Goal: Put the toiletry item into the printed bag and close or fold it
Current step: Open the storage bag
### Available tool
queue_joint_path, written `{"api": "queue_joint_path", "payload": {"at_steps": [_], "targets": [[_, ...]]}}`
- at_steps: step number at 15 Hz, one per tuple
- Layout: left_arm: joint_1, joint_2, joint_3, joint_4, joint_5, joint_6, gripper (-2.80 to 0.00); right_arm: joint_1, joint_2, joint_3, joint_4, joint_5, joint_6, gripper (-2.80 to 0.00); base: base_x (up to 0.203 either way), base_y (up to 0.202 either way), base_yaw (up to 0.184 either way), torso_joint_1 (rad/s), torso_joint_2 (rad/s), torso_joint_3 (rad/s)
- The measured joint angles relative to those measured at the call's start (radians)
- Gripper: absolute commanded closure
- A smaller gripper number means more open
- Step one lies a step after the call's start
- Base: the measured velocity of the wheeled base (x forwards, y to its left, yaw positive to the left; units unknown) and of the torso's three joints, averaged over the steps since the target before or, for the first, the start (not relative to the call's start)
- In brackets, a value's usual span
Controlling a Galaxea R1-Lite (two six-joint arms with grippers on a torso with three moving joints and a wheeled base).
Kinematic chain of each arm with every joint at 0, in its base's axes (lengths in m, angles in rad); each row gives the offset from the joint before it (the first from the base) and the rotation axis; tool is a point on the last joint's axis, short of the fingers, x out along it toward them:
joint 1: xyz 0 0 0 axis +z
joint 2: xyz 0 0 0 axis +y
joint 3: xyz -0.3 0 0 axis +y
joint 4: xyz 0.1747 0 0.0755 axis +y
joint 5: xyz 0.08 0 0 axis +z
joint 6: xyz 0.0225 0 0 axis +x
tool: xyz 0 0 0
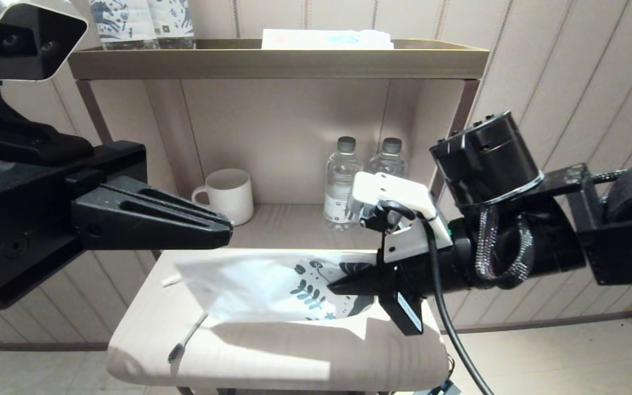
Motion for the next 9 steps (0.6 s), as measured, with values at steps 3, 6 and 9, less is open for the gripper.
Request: {"api": "queue_joint_path", "payload": {"at_steps": [3,6,9], "targets": [[-0.004,0.044,-0.045,0.002,0.001,0.002,0.00,-0.044,0.053,0.002,-0.015,0.051,-0.042,0.00,0.000,0.000,0.000,0.000,0.00,0.000],[-0.029,0.105,-0.125,0.060,0.039,0.003,0.00,-0.068,0.073,-0.001,-0.014,0.060,-0.072,0.00,0.000,0.000,0.000,0.000,0.00,0.000],[-0.044,0.174,-0.210,0.178,0.081,0.079,0.00,-0.095,0.074,-0.016,-0.014,0.078,-0.074,0.00,0.000,0.000,0.000,0.000,0.00,0.000]]}}
